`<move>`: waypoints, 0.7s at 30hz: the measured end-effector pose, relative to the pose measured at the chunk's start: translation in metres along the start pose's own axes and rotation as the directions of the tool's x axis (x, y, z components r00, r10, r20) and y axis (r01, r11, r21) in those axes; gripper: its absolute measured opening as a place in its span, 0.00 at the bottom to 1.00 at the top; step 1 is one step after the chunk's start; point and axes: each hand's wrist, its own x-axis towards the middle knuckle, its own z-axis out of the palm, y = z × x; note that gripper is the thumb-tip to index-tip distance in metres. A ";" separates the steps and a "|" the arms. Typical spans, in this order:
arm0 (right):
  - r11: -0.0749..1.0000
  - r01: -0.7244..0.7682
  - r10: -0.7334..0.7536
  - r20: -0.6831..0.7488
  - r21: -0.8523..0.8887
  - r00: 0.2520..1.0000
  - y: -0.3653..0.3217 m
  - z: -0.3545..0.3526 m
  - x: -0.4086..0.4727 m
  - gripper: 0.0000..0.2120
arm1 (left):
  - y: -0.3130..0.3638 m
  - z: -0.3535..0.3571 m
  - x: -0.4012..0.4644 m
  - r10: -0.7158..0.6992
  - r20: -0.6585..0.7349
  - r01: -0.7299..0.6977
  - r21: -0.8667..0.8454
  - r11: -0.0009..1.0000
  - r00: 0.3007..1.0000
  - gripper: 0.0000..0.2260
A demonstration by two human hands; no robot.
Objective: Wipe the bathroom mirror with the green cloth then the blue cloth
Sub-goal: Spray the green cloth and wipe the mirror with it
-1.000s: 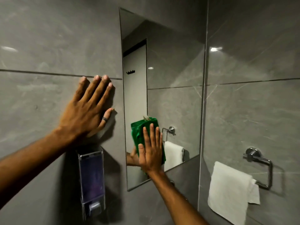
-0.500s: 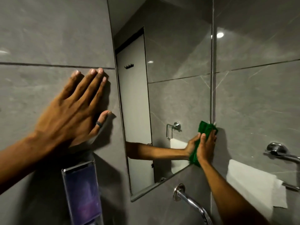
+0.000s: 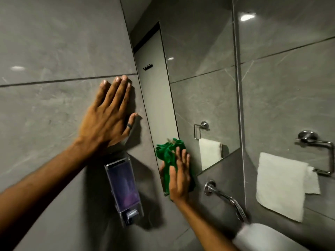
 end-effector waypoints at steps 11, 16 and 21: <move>-0.213 -0.651 0.625 0.613 0.729 0.482 -0.107 -0.087 -0.020 0.21 | -0.001 -0.076 -0.035 -0.100 0.282 0.289 -0.782 0.552 0.954 0.28; -0.263 -0.639 0.529 0.662 0.723 0.531 -0.135 -0.145 -0.080 0.29 | 0.057 -0.122 -0.134 -0.267 0.224 0.282 -0.938 0.202 0.937 0.22; -0.274 -0.775 0.504 0.772 0.569 0.388 -0.157 -0.175 -0.184 0.25 | 0.172 -0.153 -0.285 -0.081 0.806 0.680 -0.543 -0.492 0.586 0.34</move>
